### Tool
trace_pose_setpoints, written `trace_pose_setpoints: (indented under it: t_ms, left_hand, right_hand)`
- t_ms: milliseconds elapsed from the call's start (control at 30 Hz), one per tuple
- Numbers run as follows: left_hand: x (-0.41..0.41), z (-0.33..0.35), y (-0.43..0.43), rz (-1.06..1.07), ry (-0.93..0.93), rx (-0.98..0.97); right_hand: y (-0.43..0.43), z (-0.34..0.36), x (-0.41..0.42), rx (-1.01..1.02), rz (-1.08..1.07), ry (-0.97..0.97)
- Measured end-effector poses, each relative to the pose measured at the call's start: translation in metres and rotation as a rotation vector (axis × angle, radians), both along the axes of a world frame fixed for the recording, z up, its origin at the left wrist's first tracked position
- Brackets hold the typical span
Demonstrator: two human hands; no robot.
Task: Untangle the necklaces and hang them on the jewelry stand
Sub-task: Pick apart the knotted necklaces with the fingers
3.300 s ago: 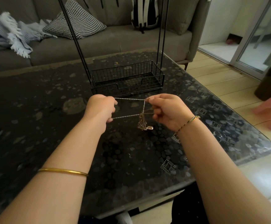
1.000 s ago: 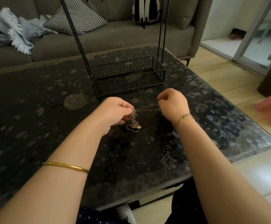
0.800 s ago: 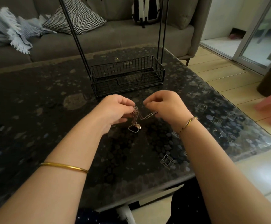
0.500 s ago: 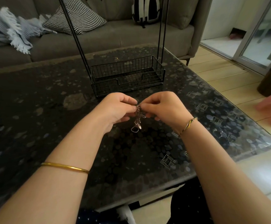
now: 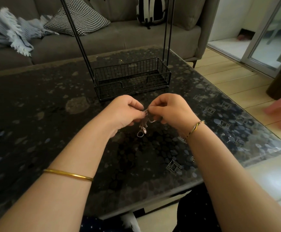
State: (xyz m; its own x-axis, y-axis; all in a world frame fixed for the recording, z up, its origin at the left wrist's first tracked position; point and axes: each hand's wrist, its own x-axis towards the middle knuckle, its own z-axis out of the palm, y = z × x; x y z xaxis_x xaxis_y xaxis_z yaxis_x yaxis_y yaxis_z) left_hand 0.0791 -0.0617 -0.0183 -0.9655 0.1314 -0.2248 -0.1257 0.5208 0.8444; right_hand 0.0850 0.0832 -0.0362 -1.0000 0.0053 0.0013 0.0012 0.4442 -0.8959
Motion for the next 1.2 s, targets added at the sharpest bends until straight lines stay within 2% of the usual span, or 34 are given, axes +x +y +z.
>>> trace_pose_setpoints:
  t_ms: [167,300,500,700,900,1033,1133,1200]
  left_hand:
    - [0.0015,0.0012,0.0,-0.051,-0.016,-0.064]
    - [0.0004,-0.0023,0.0013,0.008,0.074,-0.132]
    - [-0.0028,-0.004,0.0047,0.13,-0.1,0.16]
    - [-0.0048,-0.0036,0.0051,0.134,-0.084,0.203]
    - [-0.0042,-0.0034,0.0029,-0.006,-0.099,0.112]
    - [-0.0034,-0.0049,0.0033,-0.122,-0.031,-0.045]
    - [-0.0027,-0.0069,0.003,-0.066,0.117,-0.176]
    - [-0.0024,-0.008,0.0033,0.015,0.157,-0.151]
  right_hand:
    - [-0.0005,0.0011,0.0004,-0.01,0.012,-0.011]
    - [-0.0013,0.0066,0.0018,-0.093,0.065,-0.136]
    - [-0.0007,0.007,-0.0006,-0.133,0.108,-0.245]
    - [0.0013,0.008,-0.001,-0.205,0.088,-0.256]
    - [0.0031,0.0069,-0.0026,-0.239,0.036,-0.218]
    - [0.002,0.004,-0.0043,-0.225,0.01,-0.218]
    - [0.0029,0.0037,-0.004,-0.188,0.07,-0.271]
    - [0.0027,0.0041,-0.0033,-0.154,0.119,-0.314]
